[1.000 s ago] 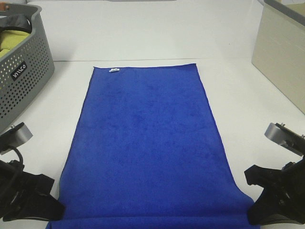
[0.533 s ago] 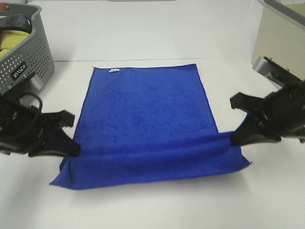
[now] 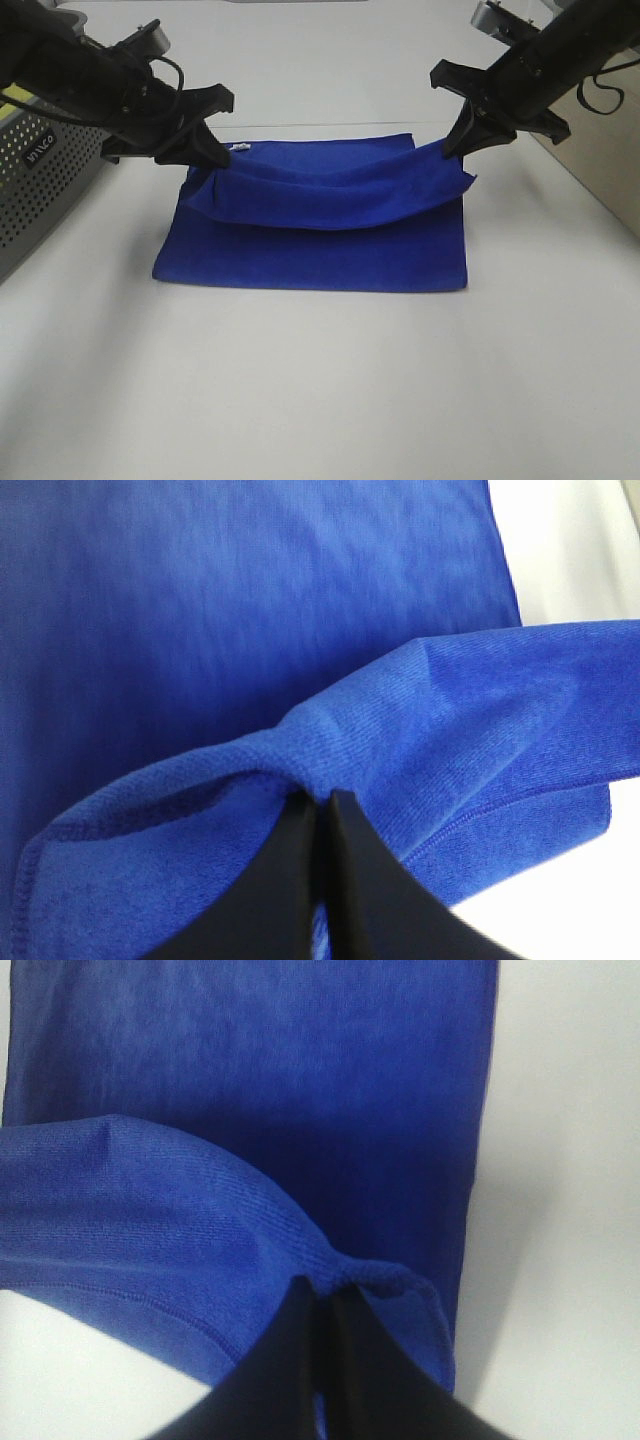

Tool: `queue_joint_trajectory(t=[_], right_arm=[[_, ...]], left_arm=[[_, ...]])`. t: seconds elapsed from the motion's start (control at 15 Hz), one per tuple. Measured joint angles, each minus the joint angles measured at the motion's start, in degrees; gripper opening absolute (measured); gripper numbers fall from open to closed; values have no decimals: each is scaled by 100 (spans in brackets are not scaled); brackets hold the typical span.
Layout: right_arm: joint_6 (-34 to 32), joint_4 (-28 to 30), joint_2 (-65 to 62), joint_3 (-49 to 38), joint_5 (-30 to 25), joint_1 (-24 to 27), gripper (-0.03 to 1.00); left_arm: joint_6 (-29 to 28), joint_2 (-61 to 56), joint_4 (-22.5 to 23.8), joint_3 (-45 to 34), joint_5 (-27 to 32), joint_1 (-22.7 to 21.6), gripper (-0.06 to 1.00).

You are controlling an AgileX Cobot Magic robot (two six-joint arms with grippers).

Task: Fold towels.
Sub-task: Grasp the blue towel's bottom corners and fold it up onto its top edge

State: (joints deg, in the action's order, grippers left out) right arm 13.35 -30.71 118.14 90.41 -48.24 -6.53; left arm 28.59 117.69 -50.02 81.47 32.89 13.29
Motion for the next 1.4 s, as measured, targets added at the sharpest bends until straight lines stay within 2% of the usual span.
queue_joint_trajectory(t=[0.2,0.53,0.8,0.93,1.0,1.07,1.13,1.2,1.27,1.33,1.4], right_arm=[[-195,212,917,1278,-17,17,0],[-206,212,2257,3031,92,52,0],[-206,212,2767,3426,693,57,0],[-235,206,2888,3432,791,57,0],[-258,206,2922,3432,808,57,3],[-309,206,2928,3432,831,57,12],[-378,206,2928,3432,837,57,29],[-453,212,2928,3432,814,63,49],[-493,241,2922,3432,705,63,65],[-487,384,2888,3432,447,63,75],[-447,653,2819,3432,143,63,79]], left_arm=[[-223,688,344,1043,-407,0,1],[-258,1593,407,2120,-1364,0,1],[-172,1948,407,2223,-2315,0,1],[-166,2091,407,2240,-2384,0,1],[-166,2108,407,2240,-2389,0,3],[-166,2108,407,2246,-2424,0,7],[-166,2108,407,2246,-2510,0,16],[-166,2108,407,2246,-2527,0,31],[-166,2108,447,2246,-2510,0,48],[-166,2063,561,2246,-2418,0,66],[-166,2000,716,2246,-2223,-11,75]])
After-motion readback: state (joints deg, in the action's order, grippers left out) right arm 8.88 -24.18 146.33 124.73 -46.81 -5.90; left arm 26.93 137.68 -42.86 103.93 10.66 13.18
